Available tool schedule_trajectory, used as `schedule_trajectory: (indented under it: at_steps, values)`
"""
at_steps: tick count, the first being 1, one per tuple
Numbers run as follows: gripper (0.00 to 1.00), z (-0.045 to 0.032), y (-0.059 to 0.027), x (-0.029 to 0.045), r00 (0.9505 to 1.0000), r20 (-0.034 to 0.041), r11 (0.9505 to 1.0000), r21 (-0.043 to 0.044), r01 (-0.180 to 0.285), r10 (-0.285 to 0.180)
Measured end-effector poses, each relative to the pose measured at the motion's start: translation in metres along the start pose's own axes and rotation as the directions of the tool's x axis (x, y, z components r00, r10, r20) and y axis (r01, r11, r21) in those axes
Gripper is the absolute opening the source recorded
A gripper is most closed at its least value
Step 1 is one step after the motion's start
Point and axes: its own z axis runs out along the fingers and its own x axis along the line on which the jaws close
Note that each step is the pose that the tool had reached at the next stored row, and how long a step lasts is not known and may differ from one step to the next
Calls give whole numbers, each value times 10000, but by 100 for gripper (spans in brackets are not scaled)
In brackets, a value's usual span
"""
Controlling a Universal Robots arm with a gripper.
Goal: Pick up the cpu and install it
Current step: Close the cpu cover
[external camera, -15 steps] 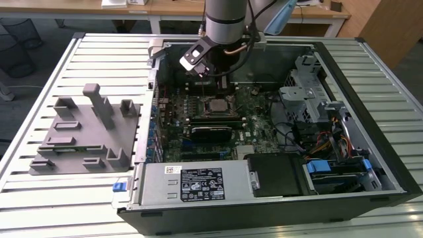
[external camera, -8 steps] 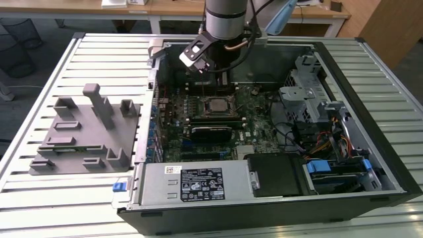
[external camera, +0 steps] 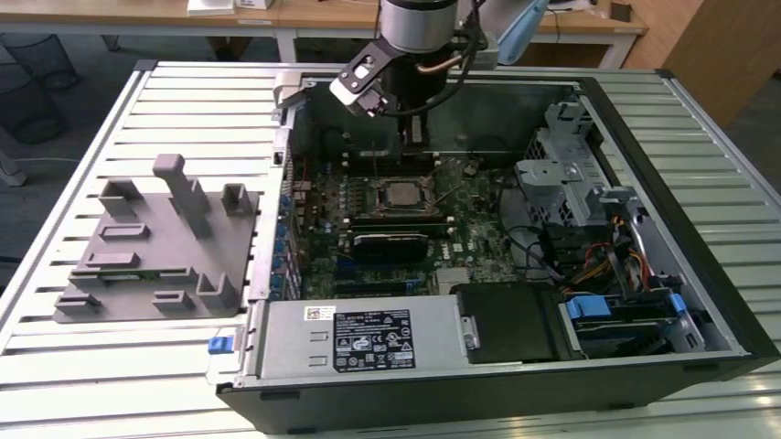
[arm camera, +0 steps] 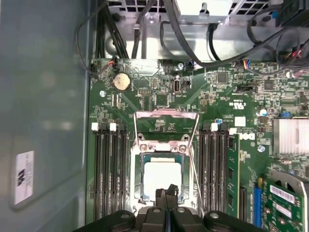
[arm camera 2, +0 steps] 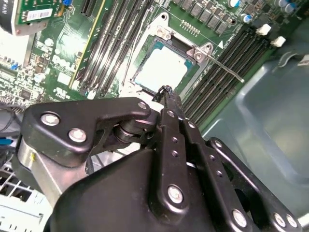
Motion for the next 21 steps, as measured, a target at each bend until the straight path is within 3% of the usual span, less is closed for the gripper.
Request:
schedule_trajectory:
  at_steps: [9,15,21]
  values:
    - [11,1,8,-74,10000,-3,10000,-1,0,0]
    - [11,6,186,-75,10000,0,10000,6,1,-1]
    - [11,-73,213,-75,10000,-5,10000,4,0,0]
